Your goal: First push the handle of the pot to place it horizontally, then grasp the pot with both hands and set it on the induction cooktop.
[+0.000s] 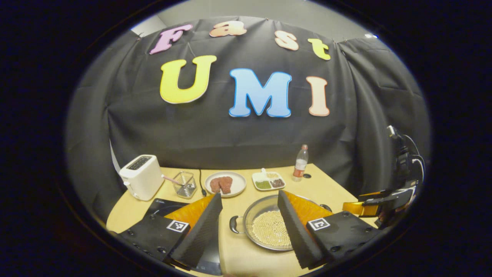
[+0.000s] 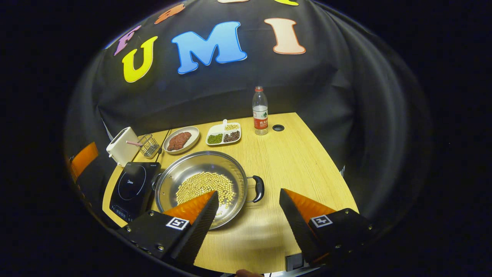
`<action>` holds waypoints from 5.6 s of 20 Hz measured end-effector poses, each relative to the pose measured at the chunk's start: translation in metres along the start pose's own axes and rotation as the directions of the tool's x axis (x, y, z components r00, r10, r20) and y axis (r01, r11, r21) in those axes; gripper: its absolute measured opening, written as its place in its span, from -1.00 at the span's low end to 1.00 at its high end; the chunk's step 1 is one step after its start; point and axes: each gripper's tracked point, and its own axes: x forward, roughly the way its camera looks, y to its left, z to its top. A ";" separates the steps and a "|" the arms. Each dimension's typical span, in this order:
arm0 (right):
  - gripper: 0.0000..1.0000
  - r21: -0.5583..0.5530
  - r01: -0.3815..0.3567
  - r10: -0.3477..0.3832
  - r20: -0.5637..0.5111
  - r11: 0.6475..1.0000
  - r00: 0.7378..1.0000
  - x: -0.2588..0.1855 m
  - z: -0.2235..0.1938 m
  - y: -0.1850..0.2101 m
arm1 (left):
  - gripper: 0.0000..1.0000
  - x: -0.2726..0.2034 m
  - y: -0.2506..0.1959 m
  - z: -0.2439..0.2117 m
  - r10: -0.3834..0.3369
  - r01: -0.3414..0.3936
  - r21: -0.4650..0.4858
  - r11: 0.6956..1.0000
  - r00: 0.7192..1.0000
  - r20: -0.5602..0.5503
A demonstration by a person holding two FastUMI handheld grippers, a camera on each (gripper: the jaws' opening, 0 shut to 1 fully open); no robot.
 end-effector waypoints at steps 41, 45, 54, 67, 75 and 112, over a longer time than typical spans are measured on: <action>0.78 -0.032 0.076 -0.080 -0.148 0.997 0.986 0.167 -0.066 -0.006 | 0.43 0.176 0.038 -0.196 0.053 -0.039 0.048 0.998 0.944 -0.325; 0.65 0.037 0.057 -0.050 -0.181 0.998 0.982 0.168 -0.069 -0.004 | 0.46 0.177 0.039 -0.196 0.051 -0.039 0.045 0.998 0.944 -0.327; 0.46 0.066 0.067 -0.054 -0.174 0.996 0.983 0.164 -0.069 -0.003 | 0.32 0.177 0.038 -0.195 0.044 -0.037 0.027 0.999 0.940 -0.340; 0.46 0.019 0.059 -0.056 -0.154 0.998 0.986 0.139 -0.059 0.002 | 0.41 0.157 0.041 -0.165 0.047 -0.039 0.032 0.999 0.952 -0.301; 0.46 -0.015 0.046 -0.047 -0.110 0.999 0.993 0.108 -0.033 0.028 | 0.38 0.133 0.068 -0.133 0.061 -0.057 0.024 0.998 0.964 -0.259; 0.41 -0.115 -0.057 0.045 -0.104 0.992 0.994 0.080 -0.031 0.252 | 0.39 0.045 0.326 -0.109 0.190 -0.200 -0.037 0.979 0.963 -0.191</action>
